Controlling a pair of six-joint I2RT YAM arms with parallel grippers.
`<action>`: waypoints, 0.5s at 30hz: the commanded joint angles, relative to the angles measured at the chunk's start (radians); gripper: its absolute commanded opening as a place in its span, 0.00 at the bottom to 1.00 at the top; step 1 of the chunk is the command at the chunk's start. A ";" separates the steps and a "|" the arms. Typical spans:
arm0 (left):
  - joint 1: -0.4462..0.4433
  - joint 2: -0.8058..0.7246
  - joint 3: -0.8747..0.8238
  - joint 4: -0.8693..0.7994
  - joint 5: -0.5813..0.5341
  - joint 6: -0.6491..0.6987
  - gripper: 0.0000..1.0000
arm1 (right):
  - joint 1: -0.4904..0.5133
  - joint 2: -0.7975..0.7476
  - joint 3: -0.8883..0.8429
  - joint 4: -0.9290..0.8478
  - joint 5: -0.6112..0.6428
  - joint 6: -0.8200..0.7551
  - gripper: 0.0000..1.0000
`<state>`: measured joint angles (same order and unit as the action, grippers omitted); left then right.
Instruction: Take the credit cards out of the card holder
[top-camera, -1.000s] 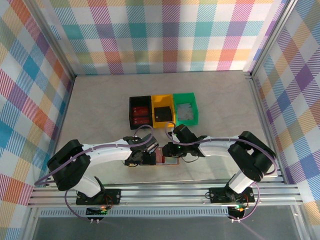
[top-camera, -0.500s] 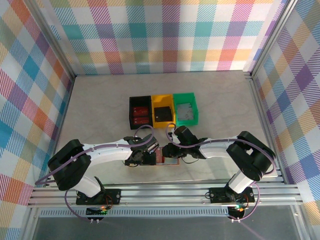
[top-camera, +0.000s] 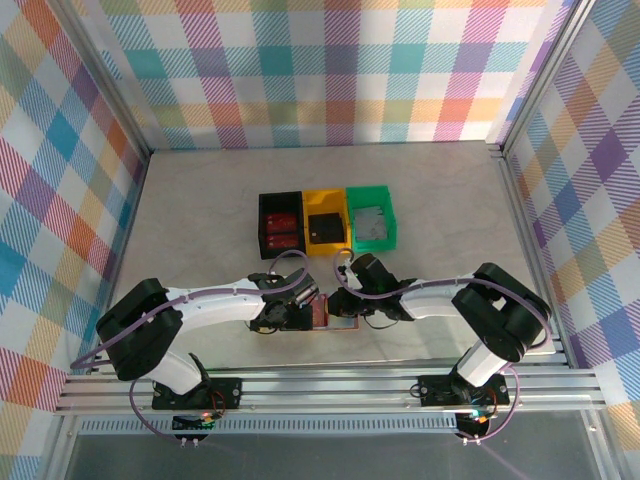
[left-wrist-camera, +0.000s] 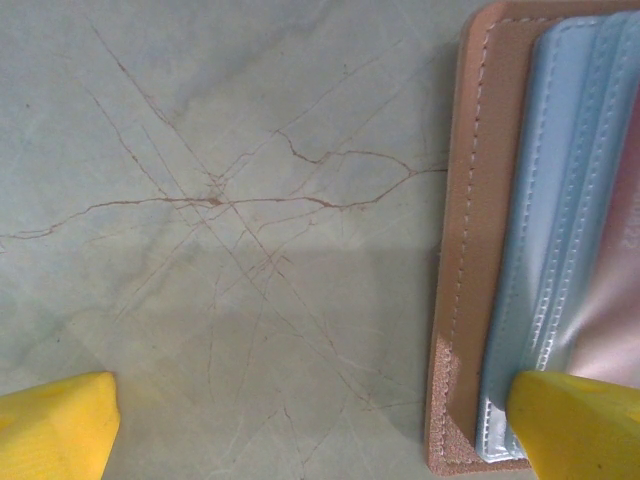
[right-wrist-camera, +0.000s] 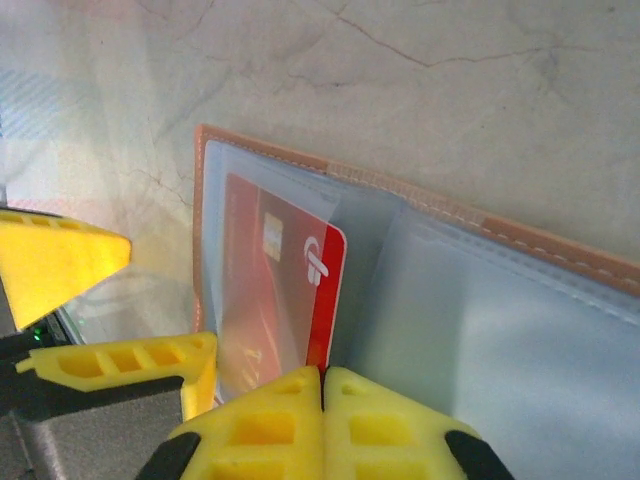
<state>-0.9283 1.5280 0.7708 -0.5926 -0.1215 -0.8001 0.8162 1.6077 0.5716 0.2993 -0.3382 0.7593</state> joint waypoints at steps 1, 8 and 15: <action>-0.026 0.100 -0.044 0.132 0.090 -0.023 1.00 | -0.002 -0.024 -0.023 0.015 -0.008 -0.003 0.00; -0.026 0.098 -0.039 0.126 0.085 -0.020 1.00 | -0.002 -0.086 -0.035 -0.039 0.045 -0.029 0.00; -0.026 0.095 -0.038 0.126 0.087 -0.020 1.00 | -0.022 -0.121 -0.057 -0.059 0.054 -0.035 0.00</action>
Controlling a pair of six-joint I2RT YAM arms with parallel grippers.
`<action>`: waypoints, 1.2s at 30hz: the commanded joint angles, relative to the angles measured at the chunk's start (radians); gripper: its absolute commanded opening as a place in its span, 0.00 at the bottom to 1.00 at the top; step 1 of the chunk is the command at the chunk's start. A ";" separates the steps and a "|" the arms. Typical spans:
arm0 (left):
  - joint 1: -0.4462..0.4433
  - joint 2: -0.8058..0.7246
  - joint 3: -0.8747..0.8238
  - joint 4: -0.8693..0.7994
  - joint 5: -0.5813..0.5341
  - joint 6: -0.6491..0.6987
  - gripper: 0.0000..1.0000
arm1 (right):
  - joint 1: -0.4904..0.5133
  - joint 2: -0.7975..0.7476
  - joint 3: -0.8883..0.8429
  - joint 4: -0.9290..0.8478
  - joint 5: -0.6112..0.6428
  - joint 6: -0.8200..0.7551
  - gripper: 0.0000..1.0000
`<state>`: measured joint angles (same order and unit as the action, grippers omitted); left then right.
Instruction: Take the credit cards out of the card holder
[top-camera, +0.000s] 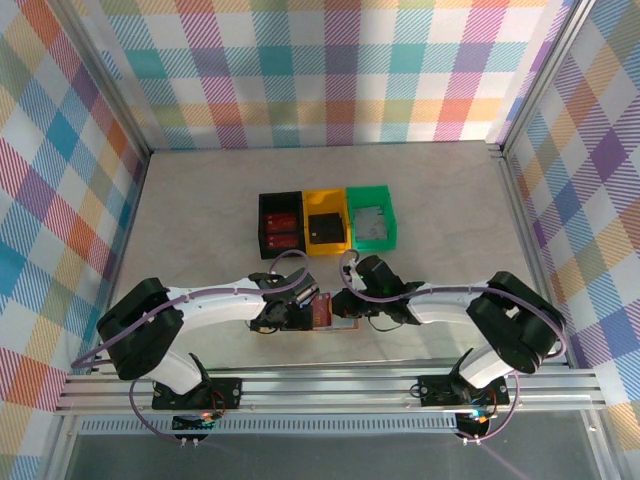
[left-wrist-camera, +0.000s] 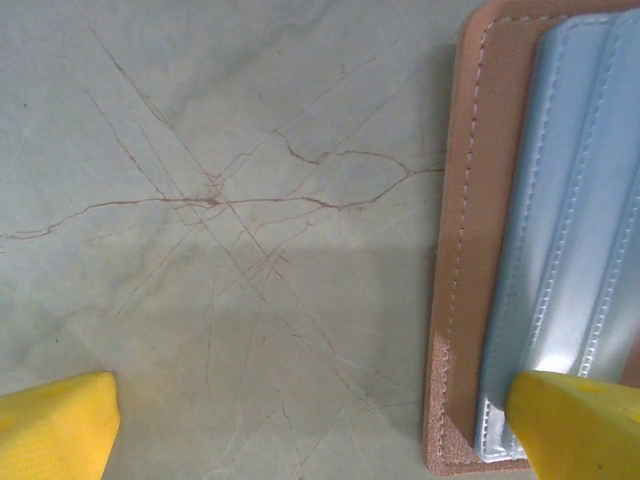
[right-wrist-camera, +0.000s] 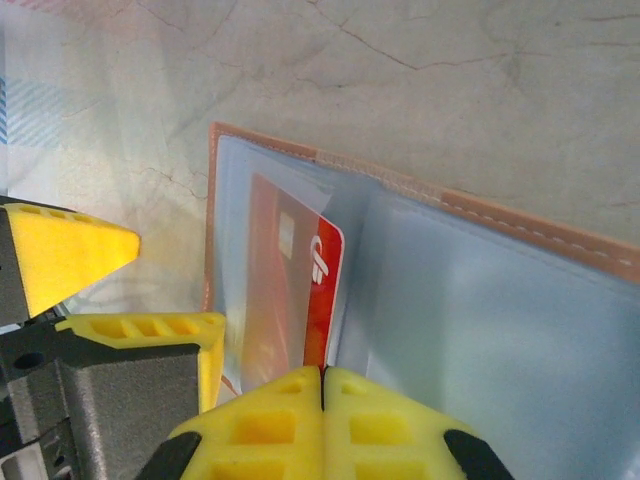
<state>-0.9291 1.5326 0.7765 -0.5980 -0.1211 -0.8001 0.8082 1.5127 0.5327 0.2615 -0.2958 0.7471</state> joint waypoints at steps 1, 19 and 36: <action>-0.024 0.089 -0.043 0.130 0.086 -0.020 1.00 | -0.019 -0.032 -0.023 -0.022 0.012 -0.023 0.00; -0.025 0.077 -0.023 0.111 0.084 -0.010 1.00 | -0.091 -0.176 -0.074 -0.088 0.012 -0.054 0.00; 0.008 -0.003 0.015 0.044 0.069 0.033 1.00 | -0.115 -0.248 -0.083 -0.135 -0.040 -0.097 0.00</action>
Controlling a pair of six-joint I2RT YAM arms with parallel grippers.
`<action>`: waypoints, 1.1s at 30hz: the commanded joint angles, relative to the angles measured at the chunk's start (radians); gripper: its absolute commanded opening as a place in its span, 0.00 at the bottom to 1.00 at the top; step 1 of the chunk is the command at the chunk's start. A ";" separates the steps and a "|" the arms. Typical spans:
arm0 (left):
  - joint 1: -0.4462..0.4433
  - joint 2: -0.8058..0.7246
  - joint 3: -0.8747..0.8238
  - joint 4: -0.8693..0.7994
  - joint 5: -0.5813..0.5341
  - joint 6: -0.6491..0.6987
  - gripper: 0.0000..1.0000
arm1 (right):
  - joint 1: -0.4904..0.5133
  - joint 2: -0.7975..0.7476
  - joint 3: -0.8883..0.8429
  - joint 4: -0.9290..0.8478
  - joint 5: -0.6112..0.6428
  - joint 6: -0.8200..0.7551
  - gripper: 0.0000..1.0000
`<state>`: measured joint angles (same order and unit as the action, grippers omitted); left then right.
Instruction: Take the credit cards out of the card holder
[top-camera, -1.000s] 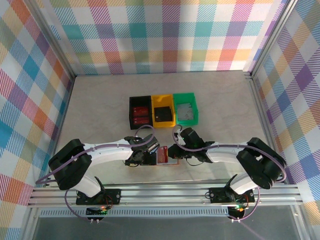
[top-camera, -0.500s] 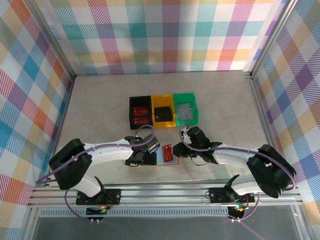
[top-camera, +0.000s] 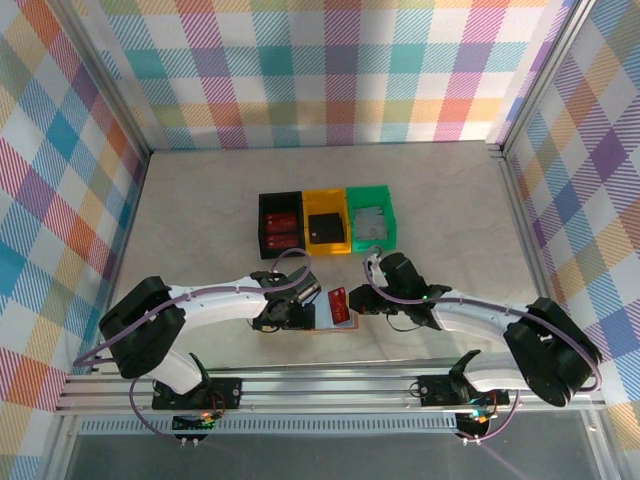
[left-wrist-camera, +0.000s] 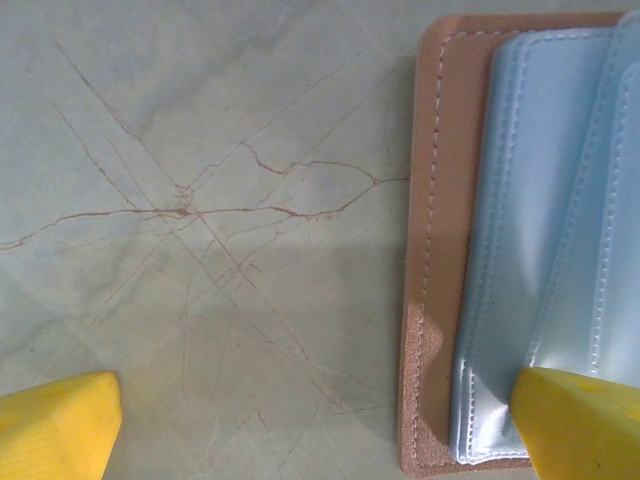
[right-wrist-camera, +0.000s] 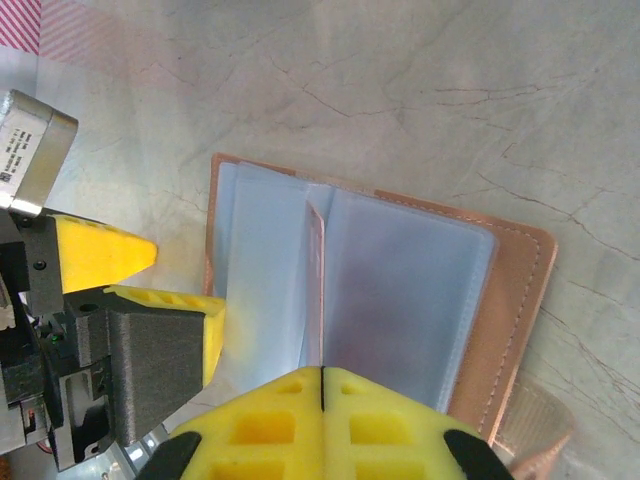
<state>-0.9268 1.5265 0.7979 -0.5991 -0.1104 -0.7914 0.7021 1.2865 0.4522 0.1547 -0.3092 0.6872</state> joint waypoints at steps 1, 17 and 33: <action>0.011 -0.007 -0.006 0.043 0.062 0.030 1.00 | -0.010 -0.027 -0.001 -0.034 -0.028 -0.042 0.00; 0.149 -0.231 -0.019 0.095 0.282 0.242 1.00 | -0.027 -0.067 0.002 -0.048 -0.085 -0.072 0.00; 0.201 -0.299 -0.063 0.291 0.594 0.284 1.00 | -0.027 -0.101 0.008 -0.018 -0.291 -0.127 0.00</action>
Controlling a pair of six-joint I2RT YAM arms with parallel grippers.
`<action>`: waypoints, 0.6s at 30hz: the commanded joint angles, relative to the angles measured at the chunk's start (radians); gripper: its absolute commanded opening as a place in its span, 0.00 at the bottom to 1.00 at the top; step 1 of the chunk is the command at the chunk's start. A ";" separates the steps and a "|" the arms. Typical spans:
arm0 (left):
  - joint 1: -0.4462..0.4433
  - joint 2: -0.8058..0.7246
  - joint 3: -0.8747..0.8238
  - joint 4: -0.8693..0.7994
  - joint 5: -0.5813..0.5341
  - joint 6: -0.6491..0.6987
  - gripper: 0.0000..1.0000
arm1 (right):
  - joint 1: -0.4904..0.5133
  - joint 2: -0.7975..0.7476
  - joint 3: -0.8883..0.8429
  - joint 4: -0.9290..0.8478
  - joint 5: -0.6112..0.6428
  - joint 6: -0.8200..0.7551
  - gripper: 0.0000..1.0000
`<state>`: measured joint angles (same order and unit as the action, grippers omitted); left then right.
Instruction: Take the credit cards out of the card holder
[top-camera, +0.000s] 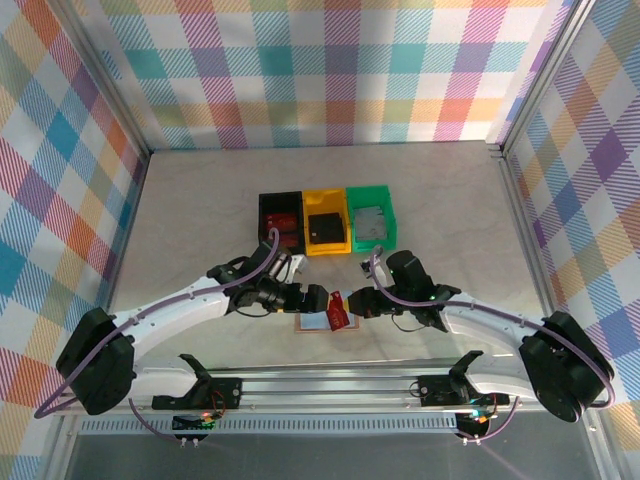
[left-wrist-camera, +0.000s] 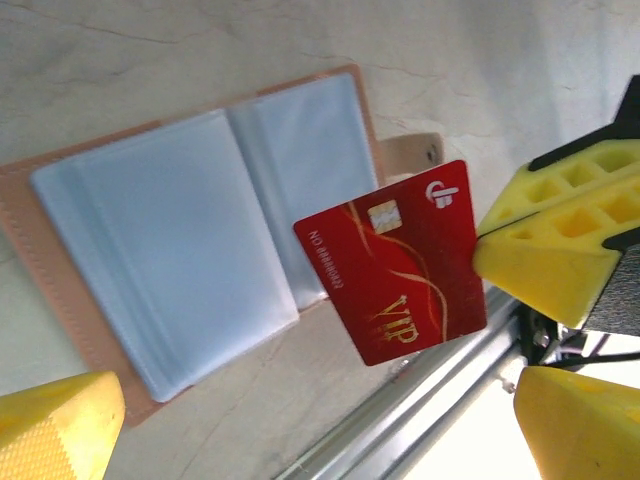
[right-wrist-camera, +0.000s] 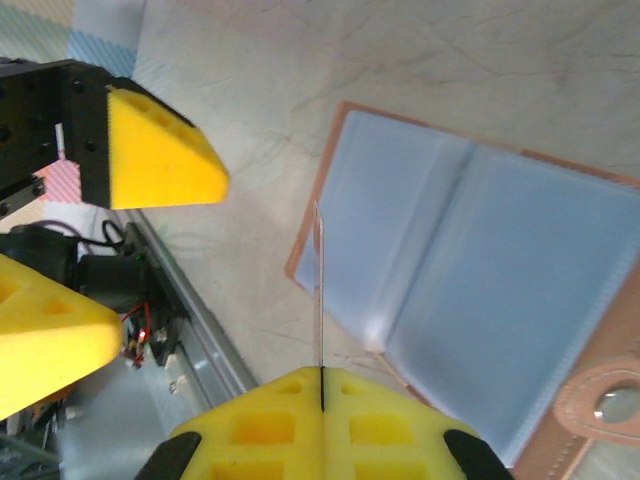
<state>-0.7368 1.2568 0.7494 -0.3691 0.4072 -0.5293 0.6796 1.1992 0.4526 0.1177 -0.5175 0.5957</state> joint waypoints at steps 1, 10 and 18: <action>0.011 -0.033 -0.017 0.065 0.083 0.024 1.00 | -0.006 -0.013 0.008 0.020 -0.102 -0.039 0.00; 0.009 -0.037 -0.051 0.123 0.113 0.021 0.94 | -0.005 -0.017 0.008 0.043 -0.225 -0.050 0.00; 0.008 -0.049 -0.075 0.183 0.153 0.009 0.87 | -0.005 -0.007 0.017 0.064 -0.317 -0.052 0.00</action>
<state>-0.7368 1.2358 0.6907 -0.2348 0.5171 -0.5266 0.6796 1.1942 0.4526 0.1421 -0.7609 0.5663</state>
